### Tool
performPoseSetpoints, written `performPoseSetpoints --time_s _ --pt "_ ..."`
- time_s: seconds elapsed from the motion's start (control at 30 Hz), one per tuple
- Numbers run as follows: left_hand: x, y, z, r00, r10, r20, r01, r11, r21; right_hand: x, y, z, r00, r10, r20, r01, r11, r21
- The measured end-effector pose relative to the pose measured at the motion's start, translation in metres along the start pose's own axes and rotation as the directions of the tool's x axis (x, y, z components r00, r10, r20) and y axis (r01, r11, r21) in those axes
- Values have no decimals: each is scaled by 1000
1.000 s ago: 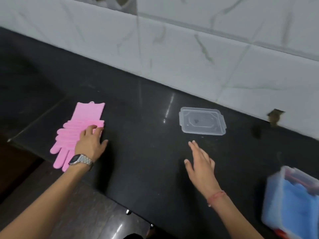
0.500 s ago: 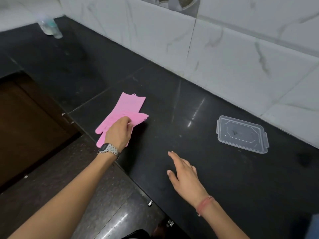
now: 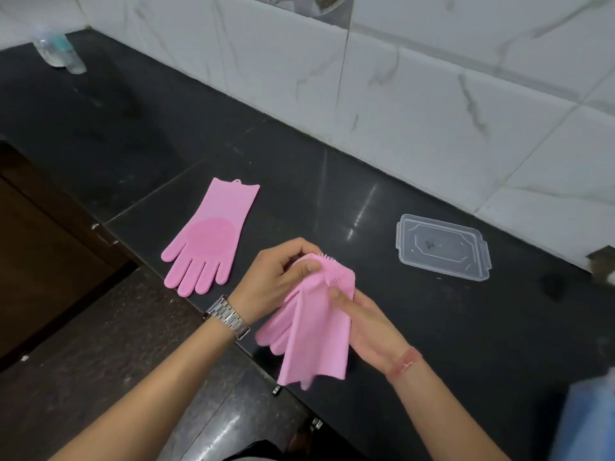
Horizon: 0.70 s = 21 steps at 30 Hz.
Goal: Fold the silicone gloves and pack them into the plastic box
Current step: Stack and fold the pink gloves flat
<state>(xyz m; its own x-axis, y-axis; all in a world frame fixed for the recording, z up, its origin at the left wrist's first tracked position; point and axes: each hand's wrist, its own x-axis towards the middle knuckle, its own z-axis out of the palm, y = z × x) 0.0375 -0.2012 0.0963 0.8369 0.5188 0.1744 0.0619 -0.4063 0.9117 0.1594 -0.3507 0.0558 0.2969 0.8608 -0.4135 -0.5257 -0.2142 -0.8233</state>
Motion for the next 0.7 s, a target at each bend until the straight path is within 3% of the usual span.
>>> performPoseSetpoints --time_s 0.13,0.23,0.3,0.37,0.43,0.5,0.57,0.63,0.7 --pt "10 -5 6 949 21 314 -54 994 98 -20 7 -30 982 109 -152 -124 988 -89" --pt "17 -7 14 831 -11 557 -113 976 188 -39 5 -50 958 128 -255 -183 962 -203" --pt "24 -5 25 766 -12 642 -170 960 222 -51 0 -61 927 99 -361 -219 926 -307" --pt "34 3 38 762 63 645 -284 927 246 -61 -4 -71 885 30 -465 -264 854 -448" --pt "47 10 53 788 266 556 -499 805 322 -72 -8 -82 835 -38 -548 -320 778 -541" --pt "58 15 69 770 481 420 -635 642 429 -84 -11 -94 790 -101 -605 -307 789 -532" --pt "66 13 87 739 594 317 -665 568 484 -97 -10 -104 768 -145 -624 -214 860 -463" --pt "69 0 106 764 579 284 -629 570 528 -105 -1 -112 791 -74 -607 -134 948 -290" --pt "65 -23 123 848 390 360 -530 598 601 -107 18 -120 814 66 -577 -148 984 -97"
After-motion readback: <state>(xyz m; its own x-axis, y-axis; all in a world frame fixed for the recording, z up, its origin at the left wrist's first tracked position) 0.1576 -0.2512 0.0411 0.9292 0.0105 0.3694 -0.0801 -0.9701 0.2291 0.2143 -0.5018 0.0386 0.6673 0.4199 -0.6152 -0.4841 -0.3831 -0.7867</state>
